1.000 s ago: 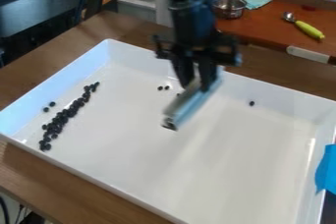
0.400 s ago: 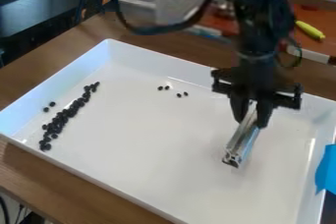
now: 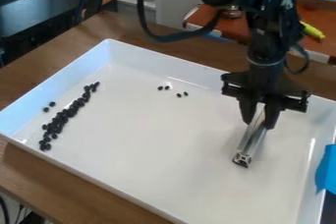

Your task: Sweep into pile

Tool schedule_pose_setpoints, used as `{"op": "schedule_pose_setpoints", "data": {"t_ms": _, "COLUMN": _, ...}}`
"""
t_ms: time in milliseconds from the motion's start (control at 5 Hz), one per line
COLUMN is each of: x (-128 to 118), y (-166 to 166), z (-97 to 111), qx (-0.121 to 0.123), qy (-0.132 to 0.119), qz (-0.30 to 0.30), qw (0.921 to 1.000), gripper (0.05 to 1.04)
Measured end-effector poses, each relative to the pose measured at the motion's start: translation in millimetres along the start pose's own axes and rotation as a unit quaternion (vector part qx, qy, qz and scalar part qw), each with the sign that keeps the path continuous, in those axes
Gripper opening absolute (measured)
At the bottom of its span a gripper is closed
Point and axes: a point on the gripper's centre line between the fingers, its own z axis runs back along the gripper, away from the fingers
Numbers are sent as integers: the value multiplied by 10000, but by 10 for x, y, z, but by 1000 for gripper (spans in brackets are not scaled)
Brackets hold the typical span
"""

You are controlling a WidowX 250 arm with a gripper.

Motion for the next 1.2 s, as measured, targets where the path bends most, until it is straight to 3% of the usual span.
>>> {"op": "schedule_pose_setpoints", "data": {"t_ms": 400, "x": 56, "y": 166, "z": 7, "qx": -59, "qy": 66, "qz": 61, "qw": 9999, "gripper": 325}}
{"op": "schedule_pose_setpoints", "data": {"t_ms": 1000, "x": -31, "y": 810, "z": 233, "qx": -220, "qy": 4, "qz": 179, "qw": 9996, "gripper": 325}}
{"op": "schedule_pose_setpoints", "data": {"t_ms": 1200, "x": -41, "y": 840, "z": 260, "qx": -305, "qy": 53, "qz": 60, "qw": 9995, "gripper": 325}}
